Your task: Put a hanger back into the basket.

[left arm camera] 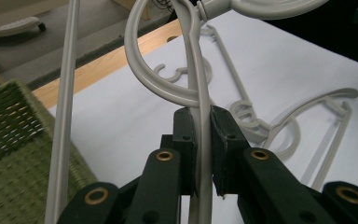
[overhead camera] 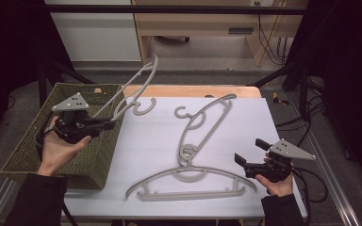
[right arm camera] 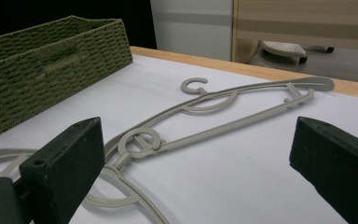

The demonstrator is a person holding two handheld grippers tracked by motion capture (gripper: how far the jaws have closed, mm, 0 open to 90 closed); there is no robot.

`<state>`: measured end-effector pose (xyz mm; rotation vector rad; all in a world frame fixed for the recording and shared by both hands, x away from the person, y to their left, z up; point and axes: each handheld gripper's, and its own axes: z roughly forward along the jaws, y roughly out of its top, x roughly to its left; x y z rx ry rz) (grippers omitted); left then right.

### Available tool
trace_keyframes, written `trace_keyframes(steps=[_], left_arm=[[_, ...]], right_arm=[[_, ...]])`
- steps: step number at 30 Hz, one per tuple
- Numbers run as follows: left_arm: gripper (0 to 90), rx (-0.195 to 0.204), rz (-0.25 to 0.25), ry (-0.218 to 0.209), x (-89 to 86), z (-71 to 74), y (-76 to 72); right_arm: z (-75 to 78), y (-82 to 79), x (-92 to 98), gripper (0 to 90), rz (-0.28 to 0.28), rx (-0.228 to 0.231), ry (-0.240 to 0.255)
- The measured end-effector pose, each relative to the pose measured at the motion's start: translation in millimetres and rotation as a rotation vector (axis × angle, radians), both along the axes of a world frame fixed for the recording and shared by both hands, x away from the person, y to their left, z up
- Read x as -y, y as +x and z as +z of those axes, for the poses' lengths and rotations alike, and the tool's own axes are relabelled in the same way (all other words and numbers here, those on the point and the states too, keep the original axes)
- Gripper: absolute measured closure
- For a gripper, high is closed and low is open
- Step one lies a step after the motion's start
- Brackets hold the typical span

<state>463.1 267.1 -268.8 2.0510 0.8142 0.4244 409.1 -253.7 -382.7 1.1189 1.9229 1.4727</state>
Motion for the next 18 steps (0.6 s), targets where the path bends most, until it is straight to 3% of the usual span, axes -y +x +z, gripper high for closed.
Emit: trace_keyframes(steps=[18], left_arm=[[81.0,-0.051,0.094,0.001,-80.7,-28.5,12.1]], right_arm=[[-2.4,1.7,-0.5,3.4,-0.002,-0.009,-0.007]])
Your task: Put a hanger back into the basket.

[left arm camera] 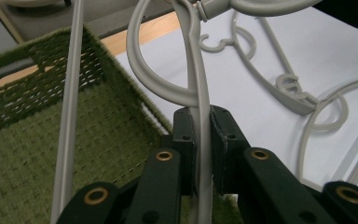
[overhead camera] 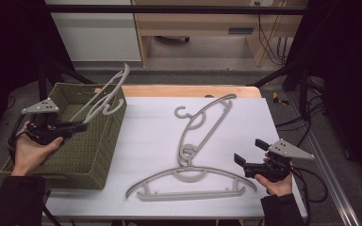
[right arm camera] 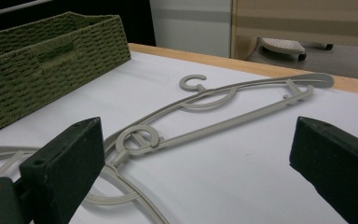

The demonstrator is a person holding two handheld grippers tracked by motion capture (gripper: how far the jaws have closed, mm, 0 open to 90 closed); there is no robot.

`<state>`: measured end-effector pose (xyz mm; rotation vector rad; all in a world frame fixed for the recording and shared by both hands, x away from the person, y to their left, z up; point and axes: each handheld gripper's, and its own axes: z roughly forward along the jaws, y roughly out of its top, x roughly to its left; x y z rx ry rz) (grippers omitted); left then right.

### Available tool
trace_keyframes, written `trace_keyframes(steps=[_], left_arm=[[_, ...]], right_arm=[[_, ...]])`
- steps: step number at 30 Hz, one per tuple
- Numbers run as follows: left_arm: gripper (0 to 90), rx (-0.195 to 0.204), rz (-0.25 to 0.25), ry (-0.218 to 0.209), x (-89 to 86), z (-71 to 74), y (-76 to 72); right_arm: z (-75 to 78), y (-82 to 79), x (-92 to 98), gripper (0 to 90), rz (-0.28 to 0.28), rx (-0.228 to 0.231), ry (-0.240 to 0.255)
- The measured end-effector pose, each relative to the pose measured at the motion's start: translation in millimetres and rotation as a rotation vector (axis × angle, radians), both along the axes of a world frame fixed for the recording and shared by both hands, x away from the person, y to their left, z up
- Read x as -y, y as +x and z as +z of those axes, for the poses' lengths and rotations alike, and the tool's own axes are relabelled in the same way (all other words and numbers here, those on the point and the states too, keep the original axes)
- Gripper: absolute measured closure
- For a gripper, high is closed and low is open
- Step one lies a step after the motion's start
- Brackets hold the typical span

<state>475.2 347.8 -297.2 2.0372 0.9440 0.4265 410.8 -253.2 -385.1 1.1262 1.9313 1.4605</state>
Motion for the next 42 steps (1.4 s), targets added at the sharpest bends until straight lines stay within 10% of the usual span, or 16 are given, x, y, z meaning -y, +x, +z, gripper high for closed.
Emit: trace_keyframes(steps=[20,42], left_arm=[[80.9,-0.063,0.034,0.03,-44.9,-35.3,1.1],[80.5,-0.061,0.01,-0.001,-65.3,-42.9,-6.4]], right_arm=[[-0.9,0.6,-0.8,3.5,-0.005,-0.007,0.0],[-0.8,0.1,0.1,3.5,-0.005,-0.006,-0.002]])
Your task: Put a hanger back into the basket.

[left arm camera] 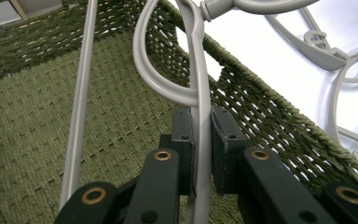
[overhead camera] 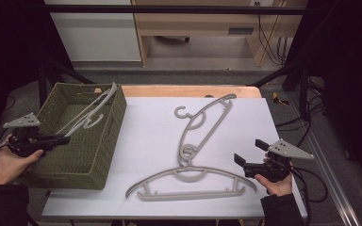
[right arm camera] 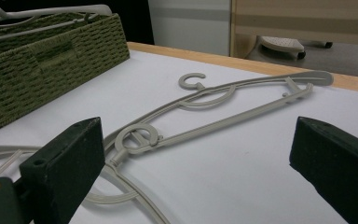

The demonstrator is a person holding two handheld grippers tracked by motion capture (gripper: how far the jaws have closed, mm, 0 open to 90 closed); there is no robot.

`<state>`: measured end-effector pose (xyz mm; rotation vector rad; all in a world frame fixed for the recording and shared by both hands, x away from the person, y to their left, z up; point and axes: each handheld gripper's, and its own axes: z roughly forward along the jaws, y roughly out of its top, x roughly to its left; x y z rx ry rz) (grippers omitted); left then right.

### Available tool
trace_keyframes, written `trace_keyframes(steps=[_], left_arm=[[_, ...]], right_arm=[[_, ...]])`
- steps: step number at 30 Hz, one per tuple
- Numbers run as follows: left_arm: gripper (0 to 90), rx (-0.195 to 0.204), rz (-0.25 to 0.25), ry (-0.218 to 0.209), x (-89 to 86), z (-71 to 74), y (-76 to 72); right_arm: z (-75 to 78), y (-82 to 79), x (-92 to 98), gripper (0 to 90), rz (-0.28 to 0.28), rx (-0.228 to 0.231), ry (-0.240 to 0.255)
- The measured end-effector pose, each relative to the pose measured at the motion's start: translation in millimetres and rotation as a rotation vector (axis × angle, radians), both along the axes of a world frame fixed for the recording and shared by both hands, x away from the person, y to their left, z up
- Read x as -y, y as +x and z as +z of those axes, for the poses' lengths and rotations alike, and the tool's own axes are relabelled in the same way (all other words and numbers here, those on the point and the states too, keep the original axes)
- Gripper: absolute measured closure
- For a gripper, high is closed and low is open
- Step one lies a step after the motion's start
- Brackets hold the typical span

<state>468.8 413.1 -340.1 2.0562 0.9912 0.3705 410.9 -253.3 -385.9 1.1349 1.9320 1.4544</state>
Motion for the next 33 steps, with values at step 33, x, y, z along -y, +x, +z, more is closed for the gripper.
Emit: trace_keyframes(steps=[33], left_arm=[[77.6,-0.07,0.154,0.115,-4.2,-28.6,15.6]], right_arm=[[0.2,-0.4,-0.3,3.5,0.004,-0.002,0.002]])
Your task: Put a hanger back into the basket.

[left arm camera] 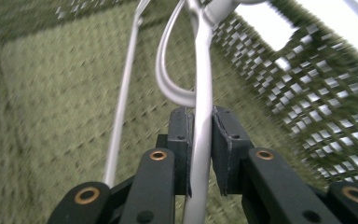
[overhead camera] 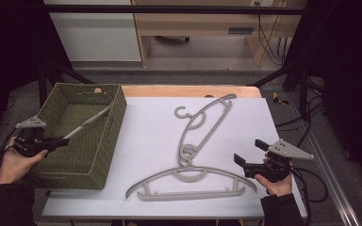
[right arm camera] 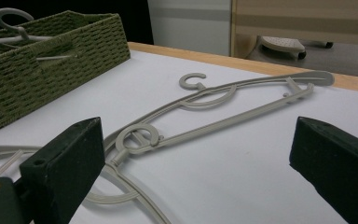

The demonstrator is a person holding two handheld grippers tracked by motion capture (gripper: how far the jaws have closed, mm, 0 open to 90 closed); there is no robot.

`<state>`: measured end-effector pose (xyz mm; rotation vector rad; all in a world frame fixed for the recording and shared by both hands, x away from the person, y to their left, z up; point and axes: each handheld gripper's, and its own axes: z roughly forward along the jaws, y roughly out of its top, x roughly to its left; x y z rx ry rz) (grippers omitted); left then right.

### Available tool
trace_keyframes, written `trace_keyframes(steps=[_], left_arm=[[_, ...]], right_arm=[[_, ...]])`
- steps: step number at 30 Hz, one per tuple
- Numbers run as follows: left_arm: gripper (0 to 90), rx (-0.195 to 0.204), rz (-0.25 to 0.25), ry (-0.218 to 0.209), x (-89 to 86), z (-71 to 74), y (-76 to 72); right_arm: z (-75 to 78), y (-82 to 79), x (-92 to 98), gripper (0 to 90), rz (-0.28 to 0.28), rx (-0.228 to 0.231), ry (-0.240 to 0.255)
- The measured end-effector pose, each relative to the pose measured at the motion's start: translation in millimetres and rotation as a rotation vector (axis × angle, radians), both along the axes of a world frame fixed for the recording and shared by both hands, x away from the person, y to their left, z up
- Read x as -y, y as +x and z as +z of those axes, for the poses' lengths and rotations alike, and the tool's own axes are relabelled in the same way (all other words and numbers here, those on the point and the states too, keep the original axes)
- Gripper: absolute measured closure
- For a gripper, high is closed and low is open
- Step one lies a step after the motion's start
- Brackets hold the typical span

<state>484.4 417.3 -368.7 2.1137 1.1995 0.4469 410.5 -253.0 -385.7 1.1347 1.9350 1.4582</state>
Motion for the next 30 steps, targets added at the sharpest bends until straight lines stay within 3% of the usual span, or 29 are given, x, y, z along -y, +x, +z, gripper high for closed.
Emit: trace_keyframes(steps=[3,5,8,14,20,30], left_arm=[[75.7,-0.054,0.029,0.05,-2.2,-2.7,2.5],[75.1,-0.07,0.051,0.048,-3.7,-5.0,3.4],[74.6,-0.089,0.108,0.078,-6.5,-7.6,5.7],[72.2,-0.107,0.196,0.072,-11.3,-7.6,8.6],[69.6,-0.093,0.316,0.087,-18.1,-4.9,11.2],[65.4,-0.045,0.436,0.087,-26.1,1.4,12.5]], right_arm=[[-0.3,0.4,-0.2,3.5,-0.005,0.001,0.0],[-0.6,0.5,-0.8,3.5,-0.002,-0.003,0.0],[-0.7,0.6,-1.1,3.5,-0.002,-0.002,0.0],[-0.8,0.7,-1.0,3.5,-0.003,-0.003,-0.001],[-0.9,0.8,-0.7,3.5,-0.002,-0.002,-0.003],[-1.4,1.2,-1.7,3.5,-0.003,-0.004,-0.003]])
